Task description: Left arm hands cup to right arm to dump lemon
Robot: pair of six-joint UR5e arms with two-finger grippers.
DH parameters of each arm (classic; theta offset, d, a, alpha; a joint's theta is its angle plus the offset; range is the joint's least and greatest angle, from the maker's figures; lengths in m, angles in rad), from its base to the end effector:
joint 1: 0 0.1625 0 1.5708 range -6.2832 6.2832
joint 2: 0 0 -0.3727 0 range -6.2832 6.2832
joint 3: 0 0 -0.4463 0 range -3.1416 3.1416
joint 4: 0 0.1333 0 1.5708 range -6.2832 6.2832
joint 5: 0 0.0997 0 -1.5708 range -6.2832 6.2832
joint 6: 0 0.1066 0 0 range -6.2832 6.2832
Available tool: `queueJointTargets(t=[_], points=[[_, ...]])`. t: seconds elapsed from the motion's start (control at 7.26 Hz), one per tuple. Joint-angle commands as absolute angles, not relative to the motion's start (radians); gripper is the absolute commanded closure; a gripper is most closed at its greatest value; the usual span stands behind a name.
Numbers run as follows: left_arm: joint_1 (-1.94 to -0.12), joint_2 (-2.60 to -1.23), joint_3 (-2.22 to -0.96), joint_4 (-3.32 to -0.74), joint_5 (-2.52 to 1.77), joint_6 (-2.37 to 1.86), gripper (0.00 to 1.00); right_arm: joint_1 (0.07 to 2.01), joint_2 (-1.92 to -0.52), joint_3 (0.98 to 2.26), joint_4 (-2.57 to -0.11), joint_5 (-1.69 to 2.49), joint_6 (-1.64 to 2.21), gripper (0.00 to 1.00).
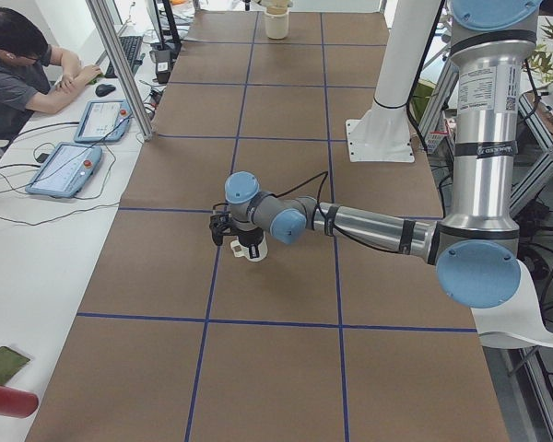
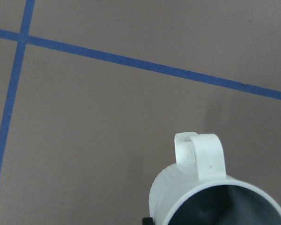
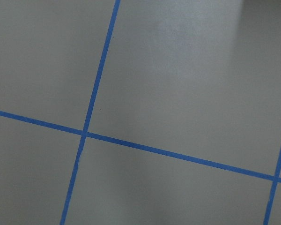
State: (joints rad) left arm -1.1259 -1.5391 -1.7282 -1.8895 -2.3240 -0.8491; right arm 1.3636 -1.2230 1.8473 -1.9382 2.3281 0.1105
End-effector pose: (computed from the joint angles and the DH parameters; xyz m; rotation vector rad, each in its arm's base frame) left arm 0.1841 -0.5264 0.5064 -0.1089 0.8465 -0.2121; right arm -0.0657 -0.6047 0.3016 0.1224 -0.7832 -0.1889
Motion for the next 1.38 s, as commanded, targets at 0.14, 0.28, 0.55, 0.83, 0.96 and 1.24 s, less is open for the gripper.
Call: queueJointTargets(t=[0.14,0.28,0.55,0.83,0.96,1.24], points=[[-1.068,-1.532,-1.729,-1.888,-2.298,-0.881,0.83,1.364,-1.247,1.874,-1.927,2.319,0.112,0.0],[-1.066,-1.525,-1.735,-1.888,-2.28,-0.876,0.28,1.364,-1.247,1.873,-1.927,2.318,0.112,0.0],[-1.066,-1.476,-1.791,-1.888,-2.244,-0.867,0.0,1.362,-1.255,1.876,-1.925,2.286,0.126,0.0],[-1.081,-1.476,-1.845,-1.885,-2.255,-0.864,0.0,1.362,-1.302,1.871,-1.925,2.231,0.126,0.0],[-1.113,-1.48,-1.858,-1.884,-2.255,-0.823,0.0,1.361,-1.308,1.865,-1.925,2.229,0.126,0.0],[-1.237,-1.547,-1.842,-1.706,-2.246,-0.496,0.0,1.362,-1.308,1.832,-1.925,2.23,0.112,0.0]])
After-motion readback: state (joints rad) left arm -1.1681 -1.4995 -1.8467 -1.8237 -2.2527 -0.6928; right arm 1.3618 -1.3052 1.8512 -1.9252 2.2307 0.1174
